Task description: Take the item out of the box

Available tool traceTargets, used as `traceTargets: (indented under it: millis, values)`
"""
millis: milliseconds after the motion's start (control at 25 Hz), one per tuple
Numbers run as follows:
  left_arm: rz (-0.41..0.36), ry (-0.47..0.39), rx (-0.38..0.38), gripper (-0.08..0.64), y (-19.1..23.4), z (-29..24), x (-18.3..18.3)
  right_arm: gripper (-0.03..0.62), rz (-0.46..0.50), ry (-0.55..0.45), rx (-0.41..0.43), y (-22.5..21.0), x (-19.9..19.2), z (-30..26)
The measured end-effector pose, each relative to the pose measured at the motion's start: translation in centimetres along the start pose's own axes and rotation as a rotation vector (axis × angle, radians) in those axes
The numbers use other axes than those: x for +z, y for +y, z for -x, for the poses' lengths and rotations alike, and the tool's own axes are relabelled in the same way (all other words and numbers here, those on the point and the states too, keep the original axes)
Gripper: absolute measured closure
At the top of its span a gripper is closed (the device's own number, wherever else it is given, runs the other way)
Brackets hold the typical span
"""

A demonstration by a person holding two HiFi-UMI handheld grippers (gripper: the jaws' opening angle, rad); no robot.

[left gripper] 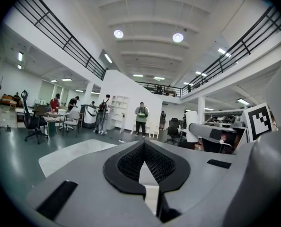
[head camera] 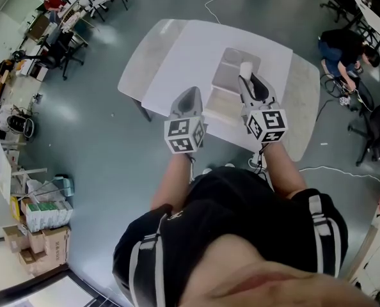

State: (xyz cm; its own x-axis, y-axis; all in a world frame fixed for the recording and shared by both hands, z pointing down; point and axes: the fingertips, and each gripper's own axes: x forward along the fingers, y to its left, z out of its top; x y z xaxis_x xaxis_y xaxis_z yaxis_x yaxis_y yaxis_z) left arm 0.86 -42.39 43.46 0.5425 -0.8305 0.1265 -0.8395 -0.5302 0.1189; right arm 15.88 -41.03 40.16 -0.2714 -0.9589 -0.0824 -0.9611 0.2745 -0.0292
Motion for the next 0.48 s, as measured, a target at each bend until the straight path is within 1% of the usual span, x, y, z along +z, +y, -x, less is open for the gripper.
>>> traceTargets:
  millis: [480]
  values:
    - [0.001,0.008,0.002,0.548,0.7,0.5,-0.4,0.463,-0.019,0.0,0.019,1.1,-0.4,-0.2]
